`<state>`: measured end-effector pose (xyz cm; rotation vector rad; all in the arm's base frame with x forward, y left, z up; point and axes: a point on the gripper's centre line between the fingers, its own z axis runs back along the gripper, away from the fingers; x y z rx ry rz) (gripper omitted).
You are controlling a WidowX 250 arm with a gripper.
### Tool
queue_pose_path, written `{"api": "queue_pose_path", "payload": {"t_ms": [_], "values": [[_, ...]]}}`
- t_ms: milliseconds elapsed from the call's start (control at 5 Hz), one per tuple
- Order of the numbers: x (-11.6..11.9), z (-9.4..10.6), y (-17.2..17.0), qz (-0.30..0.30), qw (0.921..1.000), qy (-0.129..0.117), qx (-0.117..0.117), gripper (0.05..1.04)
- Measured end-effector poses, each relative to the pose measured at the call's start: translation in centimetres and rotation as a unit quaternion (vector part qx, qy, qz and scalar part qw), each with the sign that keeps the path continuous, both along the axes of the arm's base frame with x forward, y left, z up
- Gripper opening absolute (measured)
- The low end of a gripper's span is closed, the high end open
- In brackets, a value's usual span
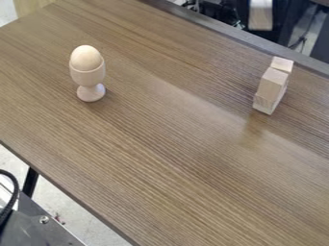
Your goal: Move the arch to the top of the tower
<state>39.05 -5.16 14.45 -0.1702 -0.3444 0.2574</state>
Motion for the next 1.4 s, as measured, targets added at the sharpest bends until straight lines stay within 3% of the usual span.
{"api": "queue_pose_path", "payload": {"t_ms": [400, 1000, 1400], "values": [[-1.3, -1.9, -2.3, -0.040, 0.9989, 0.014, 0.018, 0.587], [-1.5, -1.8, -3.5, -0.066, 0.9973, 0.008, 0.032, 0.587], [-1.1, -2.9, -3.8, -0.089, 0.9949, 0.009, 0.046, 0.587]]}}
